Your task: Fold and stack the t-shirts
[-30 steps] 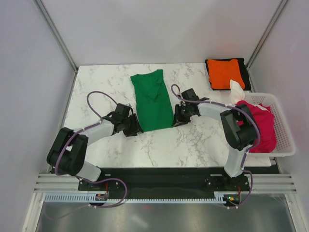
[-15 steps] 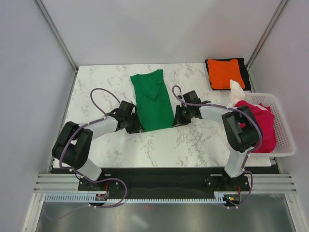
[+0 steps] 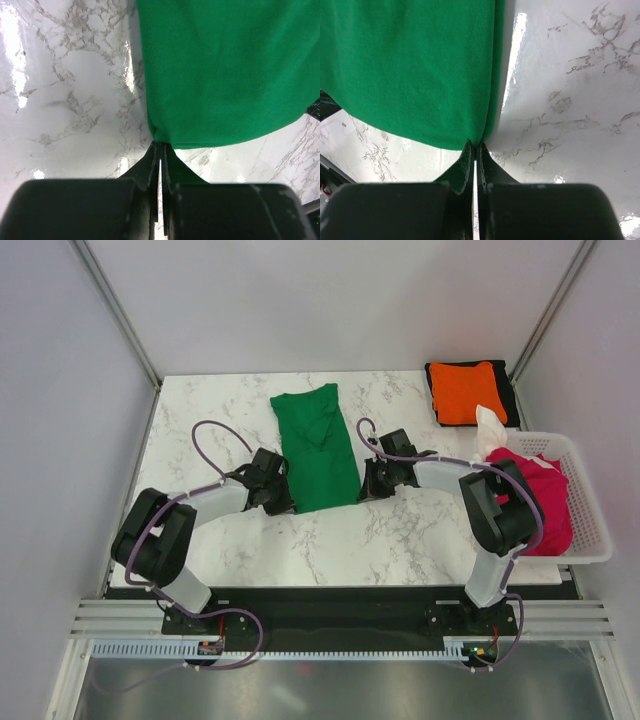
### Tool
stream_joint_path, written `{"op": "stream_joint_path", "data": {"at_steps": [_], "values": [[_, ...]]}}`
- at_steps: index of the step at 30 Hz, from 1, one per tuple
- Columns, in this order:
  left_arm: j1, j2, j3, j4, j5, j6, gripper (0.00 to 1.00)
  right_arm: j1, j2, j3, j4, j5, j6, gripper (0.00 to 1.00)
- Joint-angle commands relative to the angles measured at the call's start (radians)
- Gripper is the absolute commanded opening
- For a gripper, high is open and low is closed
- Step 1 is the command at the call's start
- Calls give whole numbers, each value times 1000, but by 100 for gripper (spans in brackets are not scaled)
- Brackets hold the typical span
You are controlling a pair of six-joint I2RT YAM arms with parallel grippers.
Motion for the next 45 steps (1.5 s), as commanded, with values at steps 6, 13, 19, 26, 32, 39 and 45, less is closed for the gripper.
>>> {"op": "stream_joint_path", "data": {"at_steps": [6, 13, 19, 26, 32, 39, 45], "values": [[-74, -189, -59, -61, 6, -43, 2, 4, -186, -129, -58, 1, 33, 0], [-177, -497, -163, -233, 1, -131, 2, 32, -491, -231, -196, -21, 91, 0], [-209, -744, -119, -431, 24, -215, 2, 148, -694, -130, -475, 99, 114, 0], [-208, -760, 58, -589, -8, -207, 2, 175, -748, 18, -647, 172, 156, 0], [-188, -659, 154, -608, -105, -137, 3, 170, -576, 219, -722, 321, 47, 0], [-73, -504, 260, -599, -44, -54, 3, 84, -365, 387, -750, 341, -57, 0], [72, -386, 332, -568, 56, 9, 3, 40, -205, 522, -751, 326, -102, 0]]}}
